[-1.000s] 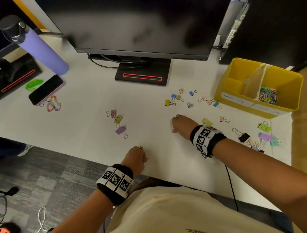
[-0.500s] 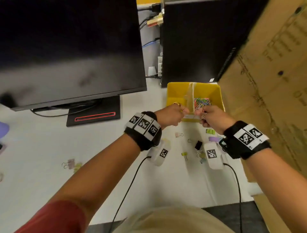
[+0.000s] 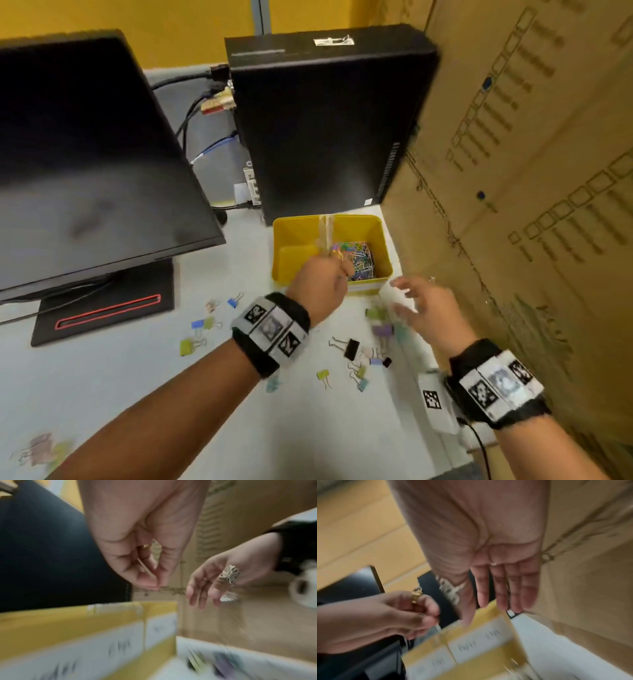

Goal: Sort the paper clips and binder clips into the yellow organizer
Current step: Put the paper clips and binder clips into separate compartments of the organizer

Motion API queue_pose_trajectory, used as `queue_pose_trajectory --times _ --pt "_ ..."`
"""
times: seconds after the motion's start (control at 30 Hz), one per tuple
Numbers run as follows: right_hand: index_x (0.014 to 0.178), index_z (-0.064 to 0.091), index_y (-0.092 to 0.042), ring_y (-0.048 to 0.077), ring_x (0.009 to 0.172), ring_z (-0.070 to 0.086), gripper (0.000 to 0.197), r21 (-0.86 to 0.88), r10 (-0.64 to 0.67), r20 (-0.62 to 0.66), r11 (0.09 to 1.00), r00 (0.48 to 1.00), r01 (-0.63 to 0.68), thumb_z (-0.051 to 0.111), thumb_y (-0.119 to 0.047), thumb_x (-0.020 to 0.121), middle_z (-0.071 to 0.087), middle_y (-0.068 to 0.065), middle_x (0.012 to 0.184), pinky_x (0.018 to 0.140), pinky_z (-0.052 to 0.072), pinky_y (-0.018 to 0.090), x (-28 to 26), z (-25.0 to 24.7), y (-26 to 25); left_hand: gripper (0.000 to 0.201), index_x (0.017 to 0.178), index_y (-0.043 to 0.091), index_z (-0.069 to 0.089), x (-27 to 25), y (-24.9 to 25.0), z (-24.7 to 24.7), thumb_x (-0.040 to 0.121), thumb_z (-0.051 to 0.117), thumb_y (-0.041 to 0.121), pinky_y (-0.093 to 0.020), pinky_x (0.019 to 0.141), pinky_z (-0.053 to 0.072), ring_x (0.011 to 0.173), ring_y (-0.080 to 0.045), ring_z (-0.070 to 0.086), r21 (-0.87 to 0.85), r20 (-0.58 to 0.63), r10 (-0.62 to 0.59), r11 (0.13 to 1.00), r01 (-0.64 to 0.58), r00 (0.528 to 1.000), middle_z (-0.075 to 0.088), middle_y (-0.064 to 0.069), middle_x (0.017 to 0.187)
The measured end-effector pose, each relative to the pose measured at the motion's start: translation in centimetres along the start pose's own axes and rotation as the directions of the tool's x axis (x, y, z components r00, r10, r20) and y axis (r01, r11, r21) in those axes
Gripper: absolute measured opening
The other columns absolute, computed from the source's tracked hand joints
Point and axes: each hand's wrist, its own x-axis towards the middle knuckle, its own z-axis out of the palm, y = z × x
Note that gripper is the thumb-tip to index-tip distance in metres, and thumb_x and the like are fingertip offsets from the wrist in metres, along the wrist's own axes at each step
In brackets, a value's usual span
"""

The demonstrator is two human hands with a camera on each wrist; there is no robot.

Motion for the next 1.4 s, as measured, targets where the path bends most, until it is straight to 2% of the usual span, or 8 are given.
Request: queue_pose_trajectory --times 0.1,0.2,0.3,0.53,0.87,1.07,1.27,1.4 --pt "0.14 0.019 -0.029 0.027 0.14 0.018 0.104 -0.395 0.204 0.36 0.917 0.91 -0.05 0.085 -0.031 0.058 0.02 0.008 0.151 0.109 0.03 0.035 -0.8 2.7 3.0 0.049 0.131 0.01 0.046 -4.1 -1.5 4.1 0.088 0.057 0.033 -0.04 0.109 0.037 0.133 -0.027 0.035 0.215 0.401 -0.003 0.972 -0.091 0.916 0.039 -0.01 0.142" --pt "0.141 0.001 -0.041 0.033 0.142 0.001 0.127 -0.453 0.21 0.475 0.891 0.854 0.033 0.088 -0.039 0.048 -0.006 0.001 0.155 0.114 0.022 0.049 0.0 4.5 3.1 0.106 0.148 0.016 -0.005 -5.6 -2.8 8.0 0.076 0.063 0.056 -0.053 0.118 0.011 0.145 -0.035 -0.006 0.356 0.581 -0.076 0.919 -0.169 0.81 -0.009 -0.005 0.159" --pt "0.137 0.019 -0.033 0.031 0.131 0.018 0.109 -0.435 0.148 0.461 0.897 0.875 0.078 0.087 -0.032 0.051 0.014 0.005 0.147 0.105 0.036 0.048 0.7 5.4 2.5 0.101 0.148 0.02 -0.009 -6.0 -3.8 10.2 0.081 0.058 0.055 -0.055 0.117 0.008 0.145 -0.035 -0.011 0.453 0.535 -0.067 0.864 -0.219 0.842 -0.017 -0.002 0.158" --pt "0.1 0.039 -0.026 0.03 0.107 0.034 0.039 -0.304 0.144 0.396 0.952 0.907 -0.019 0.068 -0.015 0.075 0.027 0.006 0.118 0.086 0.04 0.032 -0.6 6.9 3.3 0.049 0.14 0.02 0.022 -7.7 -4.5 9.7 0.096 0.044 0.029 -0.045 0.093 0.044 0.133 -0.037 0.025 0.572 0.4 -0.122 0.808 -0.143 0.908 0.013 -0.011 0.153" --pt "0.107 0.042 -0.016 0.032 0.105 0.04 0.043 -0.366 0.191 0.259 0.926 0.947 -0.087 0.063 -0.009 0.07 0.03 0.014 0.123 0.083 0.048 0.036 -1.4 8.5 2.6 0.057 0.137 -0.002 0.023 -8.2 -3.7 8.8 0.086 0.046 -0.007 -0.039 0.103 0.037 0.125 -0.037 0.038 0.616 0.339 -0.2 0.786 -0.056 0.919 0.025 -0.022 0.143" --pt "0.09 0.048 -0.023 0.015 0.079 0.046 0.036 0.032 0.145 0.16 0.988 0.976 -0.152 0.074 -0.011 0.069 0.05 0.011 0.093 0.059 0.035 0.01 -1.7 7.3 2.7 0.038 0.13 0.004 0.04 -7.6 -5.0 5.6 0.092 0.041 0.001 -0.031 0.099 0.041 0.117 -0.031 0.049 0.086 0.271 -0.224 0.974 0.208 0.936 0.038 -0.018 0.136" --pt "0.089 0.057 -0.025 0.016 0.079 0.054 0.035 0.582 0.015 0.17 0.806 0.985 -0.112 0.06 0.008 0.077 0.056 -0.004 0.088 0.075 0.049 0.038 -1.4 3.3 -2.6 0.026 0.12 0.01 0.049 -5.2 -2.9 -1.7 0.094 0.048 0.007 -0.013 0.069 0.048 0.074 -0.006 0.054 -0.511 0.042 -0.14 0.848 0.142 0.989 0.052 0.002 0.101" --pt "0.097 0.057 -0.02 0.019 0.093 0.055 0.037 0.472 -0.165 0.049 0.873 0.985 0.123 0.065 0.005 0.07 0.058 0.0 0.102 0.08 0.048 0.037 3.1 3.1 -8.3 0.013 0.102 0.008 0.058 0.4 -3.0 -4.6 0.091 0.051 0.007 -0.038 0.079 0.049 0.077 -0.02 0.054 -0.507 -0.001 -0.214 0.842 0.184 0.977 0.055 -0.007 0.09"
